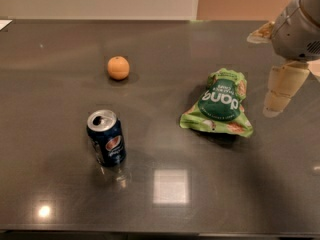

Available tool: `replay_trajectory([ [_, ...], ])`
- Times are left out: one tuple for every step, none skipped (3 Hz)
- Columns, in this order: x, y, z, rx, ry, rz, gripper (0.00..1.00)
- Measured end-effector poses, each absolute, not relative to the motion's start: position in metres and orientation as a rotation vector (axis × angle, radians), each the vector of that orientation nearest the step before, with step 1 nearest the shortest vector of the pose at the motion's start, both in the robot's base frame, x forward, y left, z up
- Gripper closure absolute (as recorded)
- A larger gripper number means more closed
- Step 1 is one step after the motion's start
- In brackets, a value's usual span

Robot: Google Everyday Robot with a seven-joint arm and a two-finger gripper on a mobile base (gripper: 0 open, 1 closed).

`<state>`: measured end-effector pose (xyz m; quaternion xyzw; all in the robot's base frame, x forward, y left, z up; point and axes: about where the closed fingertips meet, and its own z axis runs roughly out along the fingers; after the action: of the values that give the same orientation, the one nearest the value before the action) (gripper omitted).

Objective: Move green rice chip bag near pepsi can

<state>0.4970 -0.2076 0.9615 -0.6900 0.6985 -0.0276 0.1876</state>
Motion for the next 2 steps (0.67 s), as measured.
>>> replay_trajectory([
  [0.513,-0.202,0.949,-2.062,1.814,-0.06,0.0],
  [0.524,-0.192,0.936,-2.176,1.662,-0.032,0.0],
])
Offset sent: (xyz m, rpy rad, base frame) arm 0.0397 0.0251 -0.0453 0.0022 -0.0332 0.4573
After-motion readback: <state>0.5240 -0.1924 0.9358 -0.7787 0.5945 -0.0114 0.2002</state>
